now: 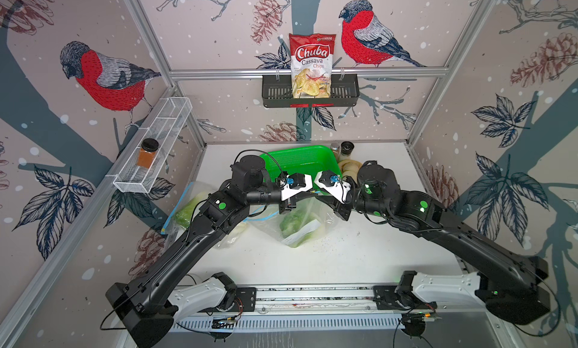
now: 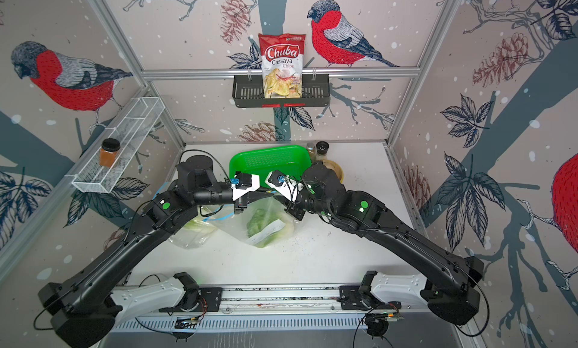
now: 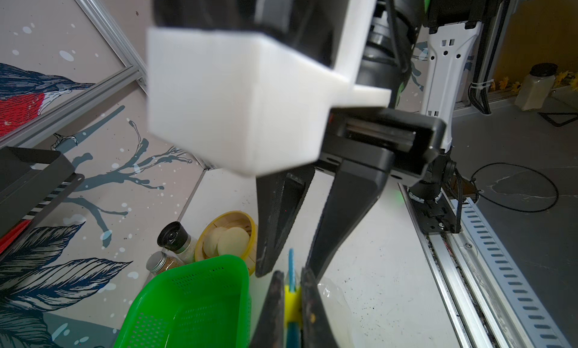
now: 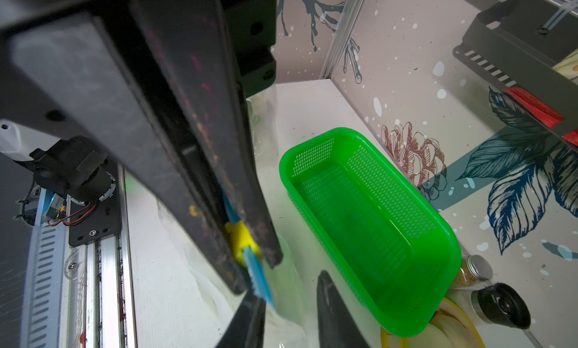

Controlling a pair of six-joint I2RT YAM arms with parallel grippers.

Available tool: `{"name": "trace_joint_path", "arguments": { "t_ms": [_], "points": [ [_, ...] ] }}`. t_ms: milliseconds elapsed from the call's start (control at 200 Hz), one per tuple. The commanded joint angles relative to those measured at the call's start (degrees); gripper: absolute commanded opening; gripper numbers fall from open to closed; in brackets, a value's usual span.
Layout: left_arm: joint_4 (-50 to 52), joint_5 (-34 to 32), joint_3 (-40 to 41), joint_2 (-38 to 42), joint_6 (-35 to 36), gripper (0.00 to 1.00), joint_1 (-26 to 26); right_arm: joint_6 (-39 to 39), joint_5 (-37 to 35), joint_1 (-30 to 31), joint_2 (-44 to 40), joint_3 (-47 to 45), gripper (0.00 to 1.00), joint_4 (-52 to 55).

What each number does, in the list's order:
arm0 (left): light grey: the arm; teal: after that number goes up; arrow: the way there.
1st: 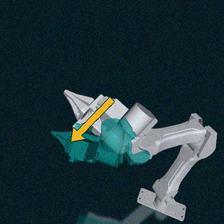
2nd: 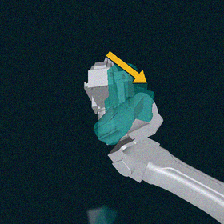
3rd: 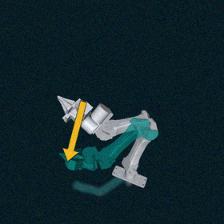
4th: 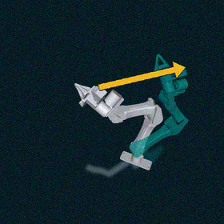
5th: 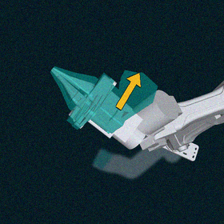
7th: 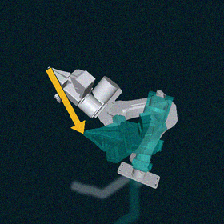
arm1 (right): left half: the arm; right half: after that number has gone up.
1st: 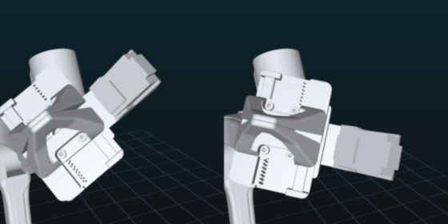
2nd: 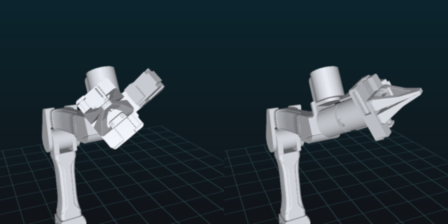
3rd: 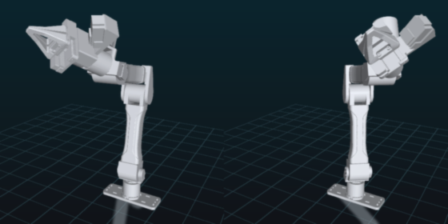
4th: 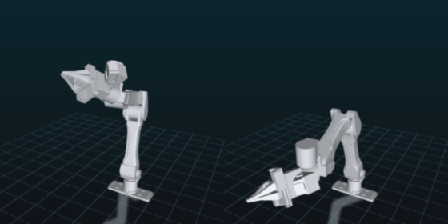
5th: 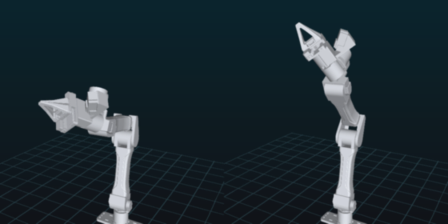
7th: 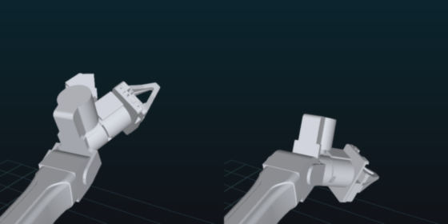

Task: Put the chinese cabbages into a zipper bag and zip it
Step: Zip the zipper on the zipper food storage bag.

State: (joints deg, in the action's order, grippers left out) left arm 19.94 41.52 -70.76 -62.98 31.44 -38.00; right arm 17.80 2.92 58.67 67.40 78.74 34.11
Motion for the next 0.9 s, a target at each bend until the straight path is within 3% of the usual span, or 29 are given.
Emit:
{"name": "trace_joint_path", "arguments": {
  "t_ms": [0, 260, 510, 896],
  "points": [
    [-2.04, 0.41, -0.06, 0.63, -0.15, 0.0, -0.06, 0.13, 1.79, -0.4, 0.39, 0.84, 0.3, -2.35],
    [-3.07, -1.62, 0.53, 1.23, -1.18, 0.0, -0.06, -0.05, 2.36, -0.79, 0.01, -0.12, 0.19, -4.31],
    [-3.68, -4.05, 1.41, 1.58, -3.46, 0.0, -0.06, -1.58, 2.01, -1.35, -2.17, -2.27, 0.0, -6.68],
    [-4.35, -6.62, 2.48, 1.34, -7.84, 0.0, -0.06, -4.92, -0.24, -2.05, -3.81, -6.25, 0.0, -11.36]
  ]
}}
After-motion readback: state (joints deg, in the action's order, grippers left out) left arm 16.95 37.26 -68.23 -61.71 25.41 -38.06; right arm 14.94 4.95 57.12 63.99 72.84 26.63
